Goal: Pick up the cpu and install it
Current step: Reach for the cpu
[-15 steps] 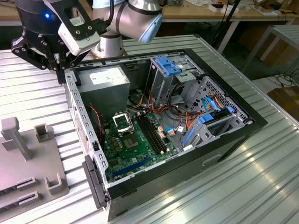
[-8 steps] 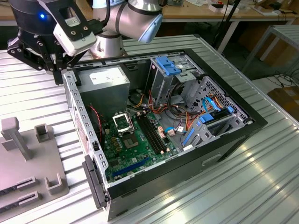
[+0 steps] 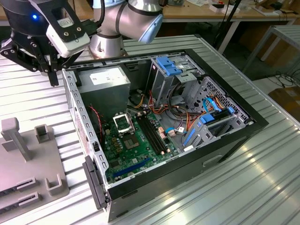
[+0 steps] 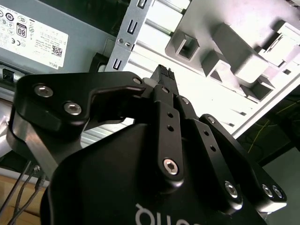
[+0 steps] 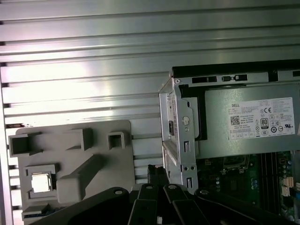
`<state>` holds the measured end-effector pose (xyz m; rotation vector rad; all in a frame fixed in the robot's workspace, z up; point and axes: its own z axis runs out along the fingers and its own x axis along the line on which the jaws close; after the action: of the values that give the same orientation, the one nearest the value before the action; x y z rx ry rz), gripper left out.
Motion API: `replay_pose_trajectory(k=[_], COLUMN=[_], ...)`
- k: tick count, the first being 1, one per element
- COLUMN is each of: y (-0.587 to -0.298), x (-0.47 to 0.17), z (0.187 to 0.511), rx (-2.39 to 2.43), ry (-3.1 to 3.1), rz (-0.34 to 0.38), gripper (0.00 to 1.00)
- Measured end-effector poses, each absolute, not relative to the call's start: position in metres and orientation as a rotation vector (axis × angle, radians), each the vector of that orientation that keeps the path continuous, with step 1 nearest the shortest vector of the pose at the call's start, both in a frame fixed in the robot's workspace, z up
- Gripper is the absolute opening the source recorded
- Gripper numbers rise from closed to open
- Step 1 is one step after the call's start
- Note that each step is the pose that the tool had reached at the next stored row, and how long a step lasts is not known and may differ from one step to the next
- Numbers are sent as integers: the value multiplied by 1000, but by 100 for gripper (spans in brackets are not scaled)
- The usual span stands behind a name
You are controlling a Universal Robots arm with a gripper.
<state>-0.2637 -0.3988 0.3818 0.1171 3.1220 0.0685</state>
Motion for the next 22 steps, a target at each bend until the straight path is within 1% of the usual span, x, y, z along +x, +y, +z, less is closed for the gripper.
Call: replay_pose_trajectory(k=[22], y=[-399], x=[-286], z=[380], rx=[117], ry=[3122], rz=[69], gripper=[11])
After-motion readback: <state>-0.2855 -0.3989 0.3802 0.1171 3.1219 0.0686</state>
